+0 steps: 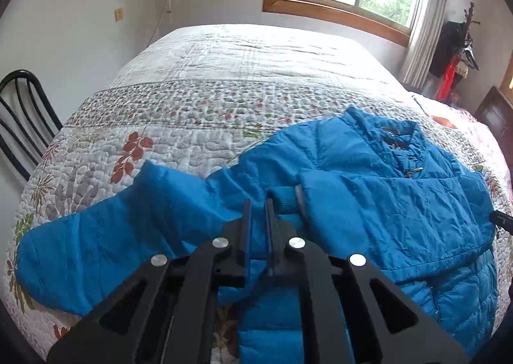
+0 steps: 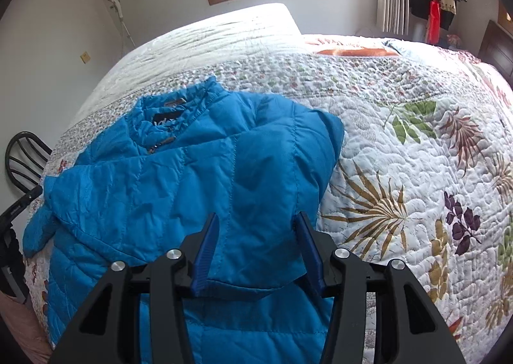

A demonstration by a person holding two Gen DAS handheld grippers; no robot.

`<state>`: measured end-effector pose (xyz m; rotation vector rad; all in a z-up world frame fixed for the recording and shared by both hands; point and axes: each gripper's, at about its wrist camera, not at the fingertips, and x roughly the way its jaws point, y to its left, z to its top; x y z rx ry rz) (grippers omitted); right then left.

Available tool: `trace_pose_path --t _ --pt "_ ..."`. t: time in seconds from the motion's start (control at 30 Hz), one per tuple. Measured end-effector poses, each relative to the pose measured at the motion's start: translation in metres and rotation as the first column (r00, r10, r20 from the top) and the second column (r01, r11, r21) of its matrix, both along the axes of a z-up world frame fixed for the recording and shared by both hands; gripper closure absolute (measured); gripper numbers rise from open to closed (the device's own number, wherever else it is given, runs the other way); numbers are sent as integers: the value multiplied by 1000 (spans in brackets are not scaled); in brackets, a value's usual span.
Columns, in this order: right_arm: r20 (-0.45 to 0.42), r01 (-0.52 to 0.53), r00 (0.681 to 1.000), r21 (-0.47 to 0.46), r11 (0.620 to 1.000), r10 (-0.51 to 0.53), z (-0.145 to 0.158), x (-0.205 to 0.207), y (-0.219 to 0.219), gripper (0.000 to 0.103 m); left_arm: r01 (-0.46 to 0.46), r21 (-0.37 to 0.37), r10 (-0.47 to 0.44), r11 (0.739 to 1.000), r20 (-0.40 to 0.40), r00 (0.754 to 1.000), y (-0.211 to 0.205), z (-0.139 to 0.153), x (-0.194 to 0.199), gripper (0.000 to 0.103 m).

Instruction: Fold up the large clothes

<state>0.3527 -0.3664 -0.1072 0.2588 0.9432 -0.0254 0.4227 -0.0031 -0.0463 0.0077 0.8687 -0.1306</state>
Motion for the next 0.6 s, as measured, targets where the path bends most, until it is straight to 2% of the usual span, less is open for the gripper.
trace_pose_path --t 0.1,0.27,0.33,0.43,0.6 --pt "-9 -11 1000 -18 1000 11 4 5 11 52 75 -24 -76 997 -45 996 -33 -5 5 91" --pt "39 -19 999 -59 998 21 14 1 22 54 110 39 -107 993 -70 992 -57 -33 11 91" --pt "63 -57 996 -59 997 61 20 -1 28 53 111 61 -107 992 -73 992 -60 -42 12 91" --pt "16 -112 994 22 993 111 8 7 30 53 101 46 -97 994 -93 991 -54 -50 17 91" --pt "-95 -83 992 29 996 85 -29 24 25 55 106 39 -102 994 -95 990 -50 -53 17 91"
